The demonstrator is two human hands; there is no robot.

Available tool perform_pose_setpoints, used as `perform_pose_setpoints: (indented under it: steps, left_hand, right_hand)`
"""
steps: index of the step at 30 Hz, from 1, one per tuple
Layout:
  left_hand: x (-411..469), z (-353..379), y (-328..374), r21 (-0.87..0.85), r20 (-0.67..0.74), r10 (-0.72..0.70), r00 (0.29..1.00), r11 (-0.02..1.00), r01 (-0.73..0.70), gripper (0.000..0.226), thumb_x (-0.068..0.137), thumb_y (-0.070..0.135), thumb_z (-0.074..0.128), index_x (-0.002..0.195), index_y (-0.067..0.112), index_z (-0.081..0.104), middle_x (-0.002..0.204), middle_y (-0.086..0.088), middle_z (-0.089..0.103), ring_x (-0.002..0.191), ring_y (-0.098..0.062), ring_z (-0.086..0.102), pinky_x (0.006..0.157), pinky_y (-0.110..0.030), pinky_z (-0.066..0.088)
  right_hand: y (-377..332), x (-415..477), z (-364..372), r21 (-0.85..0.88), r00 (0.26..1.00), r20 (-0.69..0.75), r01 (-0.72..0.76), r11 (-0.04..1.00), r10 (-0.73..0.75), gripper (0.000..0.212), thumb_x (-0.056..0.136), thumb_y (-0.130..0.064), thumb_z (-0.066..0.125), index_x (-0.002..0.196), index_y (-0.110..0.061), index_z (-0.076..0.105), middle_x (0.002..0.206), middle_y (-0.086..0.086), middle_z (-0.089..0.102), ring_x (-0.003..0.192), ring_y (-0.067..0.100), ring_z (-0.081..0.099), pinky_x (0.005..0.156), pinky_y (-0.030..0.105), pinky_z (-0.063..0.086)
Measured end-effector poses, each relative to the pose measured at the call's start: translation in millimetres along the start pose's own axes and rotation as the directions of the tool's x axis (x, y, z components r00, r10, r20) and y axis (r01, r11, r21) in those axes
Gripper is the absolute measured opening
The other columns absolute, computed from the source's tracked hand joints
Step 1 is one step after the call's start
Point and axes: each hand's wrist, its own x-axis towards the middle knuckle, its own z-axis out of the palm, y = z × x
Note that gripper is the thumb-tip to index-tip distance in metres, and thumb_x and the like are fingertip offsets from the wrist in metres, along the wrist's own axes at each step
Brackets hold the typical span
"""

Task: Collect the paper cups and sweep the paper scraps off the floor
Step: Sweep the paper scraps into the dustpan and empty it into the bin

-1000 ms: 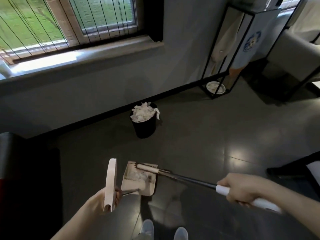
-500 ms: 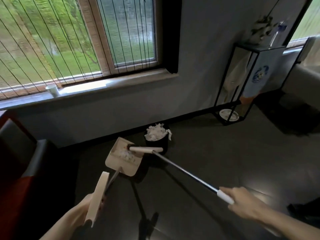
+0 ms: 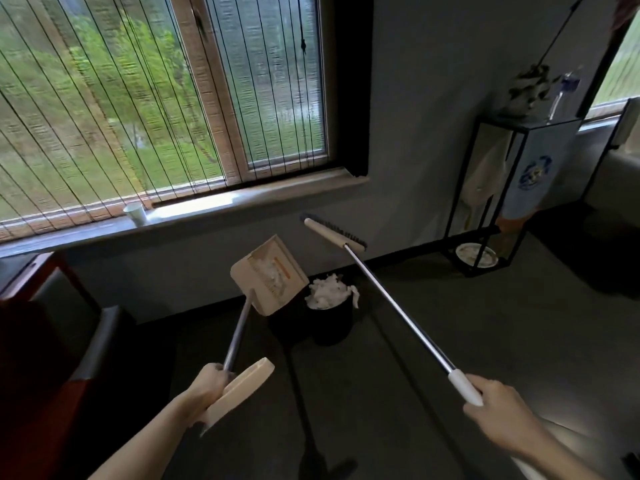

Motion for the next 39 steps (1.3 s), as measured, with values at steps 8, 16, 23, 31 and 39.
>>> perform_pose_setpoints:
  steps: [8,16,23,31,39]
  left_hand:
    - [35.2,16.2,52.0,0.373,-0.022,0.158,0.987,0.917,-0.139,0.035,0.092,0.018,0.048,0.127,0.012,0.048,0.096,0.002,0.058,0.068,-0.007,0.053,0.049,-0.018,0.036]
    - [74.7,41.1,82.8,0.527,0.068,0.293,0.954,0.801,-0.284,0.063,0.093,0.018,0.038,0.150,0.027,0.014,0.100,0.005,0.060,0.082,-0.012,0.060,0.072,-0.029,0.051]
    - [84.2,58.6,69.6,0.624,0.132,0.293,0.947,0.718,-0.309,0.067,0.092,0.017,0.048,0.149,0.030,0.015,0.077,0.012,0.055,0.065,-0.005,0.057,0.049,-0.017,0.040]
    - [85.8,51.5,75.0,0.592,0.093,0.317,0.944,0.745,-0.309,0.061,0.095,0.028,0.050,0.148,0.028,0.020,0.087,0.007,0.053,0.075,-0.009,0.061,0.064,-0.027,0.056]
    - [85.4,34.2,71.8,0.688,0.024,0.373,0.928,0.667,-0.286,0.059,0.097,0.021,0.043,0.149,0.024,0.016,0.075,0.007,0.056,0.063,-0.009,0.060,0.058,-0.027,0.055]
  right_hand:
    - [-18.5,7.1,-7.9,0.083,0.991,-0.057,-0.115,0.990,0.120,0.035,0.074,-0.011,0.063,0.094,-0.039,0.062,0.056,-0.003,0.062,0.051,0.002,0.056,0.051,0.013,0.041]
    - [-19.3,9.2,-0.5,0.247,0.970,-0.092,-0.195,0.949,0.224,0.033,0.075,0.007,0.061,0.097,-0.016,0.068,0.043,-0.001,0.054,0.032,0.007,0.048,0.038,0.017,0.036]
    - [-21.2,10.0,5.4,0.274,0.947,-0.084,-0.278,0.921,0.310,0.029,0.080,-0.008,0.060,0.097,-0.031,0.064,0.040,-0.002,0.055,0.034,0.010,0.054,0.036,0.019,0.038]
    - [-27.7,12.6,4.6,0.262,0.952,-0.053,-0.278,0.924,0.301,0.026,0.079,-0.005,0.058,0.098,-0.019,0.069,0.041,0.000,0.055,0.033,0.011,0.052,0.036,0.023,0.042]
    - [-33.6,19.0,6.3,0.245,0.964,-0.012,-0.254,0.936,0.265,0.028,0.078,-0.002,0.056,0.101,-0.012,0.067,0.040,0.000,0.051,0.031,0.010,0.048,0.037,0.022,0.040]
